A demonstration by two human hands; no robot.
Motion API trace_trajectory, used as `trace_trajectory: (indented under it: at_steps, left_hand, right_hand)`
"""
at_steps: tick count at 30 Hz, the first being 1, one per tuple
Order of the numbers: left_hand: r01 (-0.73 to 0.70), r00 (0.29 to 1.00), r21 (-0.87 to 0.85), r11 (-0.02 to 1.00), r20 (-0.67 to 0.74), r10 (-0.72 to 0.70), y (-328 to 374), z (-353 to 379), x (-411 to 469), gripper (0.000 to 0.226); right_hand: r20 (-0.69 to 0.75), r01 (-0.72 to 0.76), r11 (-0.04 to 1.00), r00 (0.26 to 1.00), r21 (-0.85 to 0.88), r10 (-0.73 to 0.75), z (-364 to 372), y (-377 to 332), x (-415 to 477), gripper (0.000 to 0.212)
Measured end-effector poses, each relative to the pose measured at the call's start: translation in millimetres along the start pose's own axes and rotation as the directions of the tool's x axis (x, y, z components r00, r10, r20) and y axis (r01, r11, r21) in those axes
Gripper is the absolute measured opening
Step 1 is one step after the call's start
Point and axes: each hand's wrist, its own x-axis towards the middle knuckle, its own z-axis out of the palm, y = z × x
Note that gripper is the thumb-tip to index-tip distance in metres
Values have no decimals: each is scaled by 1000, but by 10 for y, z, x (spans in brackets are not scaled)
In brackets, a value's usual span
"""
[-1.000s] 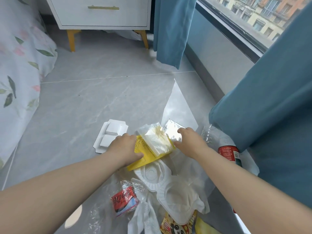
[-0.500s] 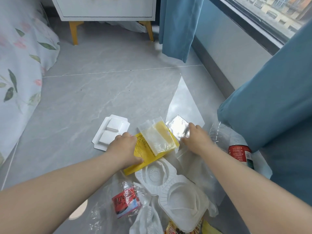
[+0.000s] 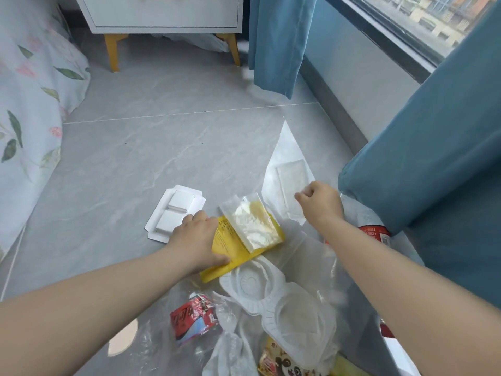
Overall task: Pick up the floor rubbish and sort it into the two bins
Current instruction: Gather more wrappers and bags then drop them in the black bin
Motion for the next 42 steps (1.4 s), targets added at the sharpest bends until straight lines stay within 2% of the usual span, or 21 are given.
trace_trajectory:
  at_steps: [3, 8, 14, 18, 20, 22, 24, 29, 32, 34, 36, 38, 42]
  left_hand:
    - [34, 999, -71, 997, -35, -37, 34, -33, 6, 71]
    - [194, 978, -232, 953, -37, -207, 186, -152, 138, 83]
    - [337, 938, -216, 916, -7, -347, 387, -83, 383, 99]
    - [349, 934, -140, 926, -23, -356, 469, 9, 426, 106]
    - [347, 935, -169, 922, -8, -354, 465, 35, 433, 106]
    - [341, 937, -221, 914, 4, -349, 445, 17, 434, 97]
    - [296, 952, -260, 919, 3, -306, 399, -41, 428, 74]
    - [263, 963, -470, 843, 77, -257, 255, -201, 305, 38]
    - [255, 964, -563, 786, 80, -255, 123, -246, 145, 31]
    - [252, 964, -639, 727, 100, -246, 6, -260, 28, 29]
    - [250, 964, -693, 676, 114, -240, -111, -263, -78, 24]
    - [245, 963, -739, 627, 113, -243, -218, -254, -146, 21]
    - [249, 955, -823, 510, 122, -271, -354, -231, -220, 26]
  right_hand:
    - [9, 1, 999, 1000, 37, -2, -34, -39, -32, 28]
    - [65, 1, 999, 998, 32, -3, -127, 56, -115, 27]
    - [111, 33, 999, 993, 13, -35, -296, 208, -283, 41]
    - [153, 53, 998, 987, 14, -55, -367, 321, -407, 40]
    - [167, 56, 998, 984, 25, -60, -385, 375, -444, 40]
    - [180, 53, 998, 982, 18, -56, -409, 411, -474, 41]
    - [207, 64, 998, 977, -18, -59, -431, 414, -504, 43]
    - [318, 172, 947, 945, -270, -81, -418, 350, -517, 38]
    - [408, 217, 884, 913, -415, -32, -337, 319, -544, 38]
    - [435, 221, 866, 900, -449, -4, -260, 317, -589, 31]
    - [412, 194, 882, 911, -428, 0, -211, 324, -604, 21]
    - [323, 141, 928, 946, -344, -24, -232, 309, -575, 20]
    - [116, 70, 997, 991, -45, -64, -447, 147, -515, 32]
